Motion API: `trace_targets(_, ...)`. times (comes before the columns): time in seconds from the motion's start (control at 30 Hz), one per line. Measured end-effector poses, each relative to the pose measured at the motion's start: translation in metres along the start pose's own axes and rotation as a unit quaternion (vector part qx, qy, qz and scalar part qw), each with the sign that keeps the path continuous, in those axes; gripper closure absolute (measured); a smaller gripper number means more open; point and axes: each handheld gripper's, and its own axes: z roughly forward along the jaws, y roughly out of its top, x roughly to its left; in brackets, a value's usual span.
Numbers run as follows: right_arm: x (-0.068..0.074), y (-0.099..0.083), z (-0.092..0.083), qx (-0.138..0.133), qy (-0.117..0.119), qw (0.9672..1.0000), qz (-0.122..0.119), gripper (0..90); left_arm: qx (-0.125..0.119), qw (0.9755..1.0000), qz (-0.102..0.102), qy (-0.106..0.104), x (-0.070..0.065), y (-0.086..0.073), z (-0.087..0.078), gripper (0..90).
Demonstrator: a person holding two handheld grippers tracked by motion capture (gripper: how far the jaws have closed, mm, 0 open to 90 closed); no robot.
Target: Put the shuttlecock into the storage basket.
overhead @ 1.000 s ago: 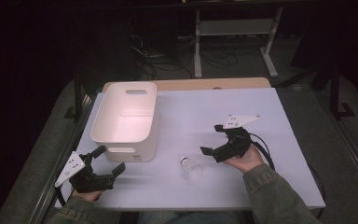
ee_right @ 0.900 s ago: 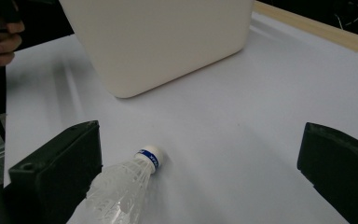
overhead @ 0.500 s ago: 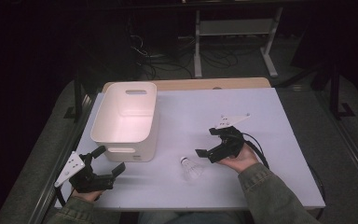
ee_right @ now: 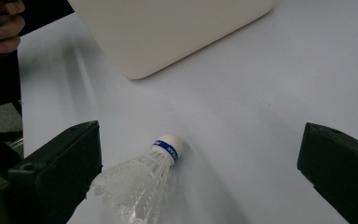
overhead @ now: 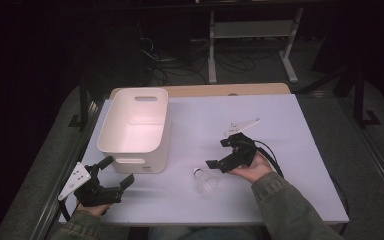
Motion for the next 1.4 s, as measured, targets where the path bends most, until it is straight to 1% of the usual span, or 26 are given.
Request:
trace_targets(0.13, 0.001, 0.003, 0.004, 0.016, 0.005, 0.9998, 0.007, 0.0, 0.0, 1.0, 0.0, 0.0, 0.0, 0.0, 0.0, 0.0)
trace_targets(0.27, 0.001, 0.006, 0.008, 0.026, 0.008, 0.9996, 0.008, 0.0, 0.0, 1.0, 0.0, 0.0, 0.0, 0.0, 0.0, 0.0)
trace_targets(0.37, 0.0, 0.007, 0.011, 0.038, 0.011, 0.9992, 0.01, 0.0, 0.001, 1.0, 0.001, 0.0, 0.0, 0.0, 0.0, 0.0)
trace_targets(0.4, 0.0, 0.008, 0.012, 0.042, 0.007, 0.999, 0.011, 0.0, 0.0, 1.0, 0.0, 0.0, 0.0, 0.0, 0.0, 0.0)
trace_targets(0.43, 0.0, 0.008, 0.013, 0.042, 0.013, 0.9989, 0.012, 0.0, 0.0, 1.0, 0.0, 0.0, 0.0, 0.0, 0.0, 0.0)
trace_targets(0.53, 0.0, 0.01, 0.016, 0.051, 0.014, 0.9985, 0.015, 0.0, 0.0, 1.0, 0.0, 0.0, 0.0, 0.0, 0.0, 0.0)
trace_targets(0.67, -0.002, 0.013, 0.019, 0.067, 0.019, 0.9974, 0.016, 0.0, 0.0, 1.0, -0.001, 0.0, 0.0, 0.0, 0.0, 0.0)
trace_targets(0.7, -0.003, 0.014, 0.02, 0.071, 0.015, 0.9973, 0.013, 0.0, 0.0, 1.0, 0.0, -0.001, 0.0, 0.0, 0.0, 0.0)
trace_targets(0.73, -0.002, 0.015, 0.02, 0.074, 0.021, 0.9969, 0.017, 0.0, 0.001, 1.0, -0.001, 0.0, 0.0, 0.0, 0.0, 0.0)
trace_targets(0.77, -0.002, 0.015, 0.021, 0.076, 0.02, 0.9967, 0.019, 0.0, 0.001, 1.0, 0.0, -0.001, 0.0, 0.0, 0.0, 0.0)
trace_targets(0.87, -0.004, 0.016, 0.024, 0.084, 0.023, 0.996, 0.017, 0.0, 0.001, 1.0, 0.003, -0.001, 0.0, 0.0, 0.0, 0.0)
trace_targets(0.9, -0.004, 0.016, 0.025, 0.087, 0.029, 0.9956, 0.019, 0.0, 0.001, 1.0, 0.003, -0.002, 0.0, 0.0, 0.0, 0.0)
trace_targets(0.97, -0.005, 0.017, 0.028, 0.097, 0.028, 0.9948, 0.015, 0.0, 0.001, 1.0, 0.002, -0.001, 0.0, 0.0, 0.0, 0.0)
trace_targets(1.0, -0.006, 0.017, 0.029, 0.099, 0.026, 0.9947, 0.009, 0.0, 0.001, 1.0, 0.002, -0.001, 0.0, 0.0, 0.0, 0.0)
trace_targets(1.07, -0.007, 0.017, 0.032, 0.101, 0.03, 0.9943, 0.011, 0.0, 0.001, 1.0, 0.001, -0.001, 0.0, 0.0, 0.0, 0.0)
trace_targets(1.1, -0.007, 0.018, 0.033, 0.103, 0.036, 0.9939, 0.015, 0.0, 0.001, 1.0, 0.002, -0.001, 0.0, 0.0, 0.0, 0.0)
trace_targets(1.13, -0.007, 0.018, 0.034, 0.105, 0.036, 0.9937, 0.018, 0.0, 0.001, 1.0, 0.002, -0.001, 0.0, 0.0, 0.0, 0.0)
trace_targets(1.23, -0.009, 0.018, 0.038, 0.105, 0.041, 0.9935, 0.013, 0.0, 0.001, 1.0, 0.002, -0.001, 0.0, 0.0, 0.0, 0.0)
trace_targets(1.4, -0.013, 0.017, 0.042, 0.11, 0.052, 0.9924, 0.017, 0.0, 0.001, 1.0, 0.002, -0.002, 0.0, 0.0, 0.0, 0.0)
